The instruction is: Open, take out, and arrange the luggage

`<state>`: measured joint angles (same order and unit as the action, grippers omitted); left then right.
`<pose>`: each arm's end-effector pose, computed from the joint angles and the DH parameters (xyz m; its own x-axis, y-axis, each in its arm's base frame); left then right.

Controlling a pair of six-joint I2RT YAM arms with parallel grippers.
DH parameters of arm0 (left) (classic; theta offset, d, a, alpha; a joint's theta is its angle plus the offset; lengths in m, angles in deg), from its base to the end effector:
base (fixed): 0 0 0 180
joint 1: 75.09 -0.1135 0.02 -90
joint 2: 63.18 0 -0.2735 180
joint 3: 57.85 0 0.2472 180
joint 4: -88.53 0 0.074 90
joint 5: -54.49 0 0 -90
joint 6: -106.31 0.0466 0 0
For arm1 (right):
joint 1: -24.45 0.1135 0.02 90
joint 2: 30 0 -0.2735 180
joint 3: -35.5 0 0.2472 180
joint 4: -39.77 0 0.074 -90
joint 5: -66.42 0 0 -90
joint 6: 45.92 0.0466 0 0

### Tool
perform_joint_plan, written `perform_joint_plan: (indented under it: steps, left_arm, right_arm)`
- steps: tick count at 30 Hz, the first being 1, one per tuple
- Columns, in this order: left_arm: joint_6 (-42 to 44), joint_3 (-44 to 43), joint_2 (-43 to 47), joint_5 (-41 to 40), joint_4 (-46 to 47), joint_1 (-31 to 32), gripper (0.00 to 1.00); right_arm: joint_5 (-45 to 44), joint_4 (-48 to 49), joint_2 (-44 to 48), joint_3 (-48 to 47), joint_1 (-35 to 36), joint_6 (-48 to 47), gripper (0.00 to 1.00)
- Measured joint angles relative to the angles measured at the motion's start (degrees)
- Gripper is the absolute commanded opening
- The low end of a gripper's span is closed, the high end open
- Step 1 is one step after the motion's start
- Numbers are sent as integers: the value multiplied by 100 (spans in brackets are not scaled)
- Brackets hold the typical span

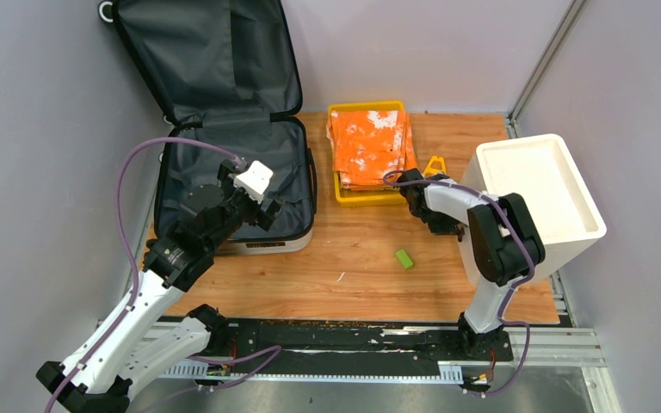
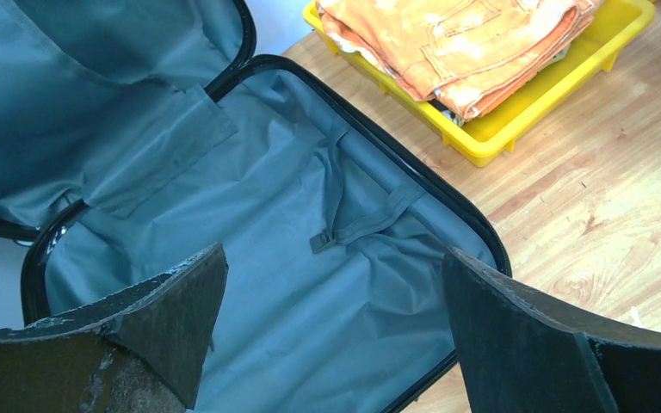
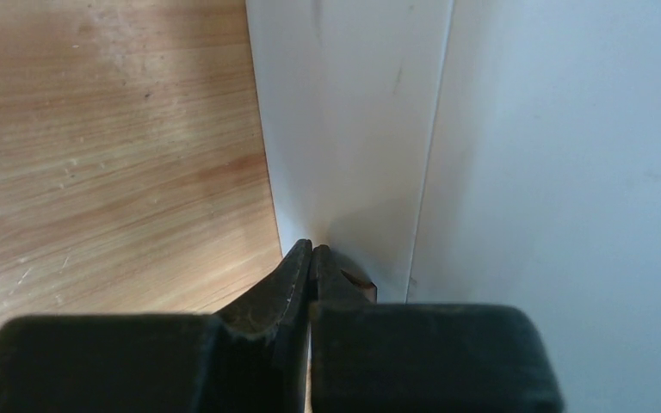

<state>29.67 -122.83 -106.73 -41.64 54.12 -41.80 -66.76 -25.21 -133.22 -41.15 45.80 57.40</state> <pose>0.1441 -0.0887 0.3652 -0.0767 0.3252 -0.9425 0.4897 0.8357 0.2485 0.2917 0.0798 0.1612 -0.9711 -0.1992 -0.1313 -0.0606 0.7382 -0.6719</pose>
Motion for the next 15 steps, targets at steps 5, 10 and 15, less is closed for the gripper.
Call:
perform_joint_plan:
  steps: [5,10,15]
  left_arm:
    - [-2,0,0,2,0,0,100]
    - [-22,0,-4,22,0,0,100]
    - [-57,0,-57,24,0,0,100]
  right_arm:
    - [-33,39,0,0,-72,55,0]
    - [-35,42,2,0,-72,61,0]
    - [275,-33,107,-76,11,15,5]
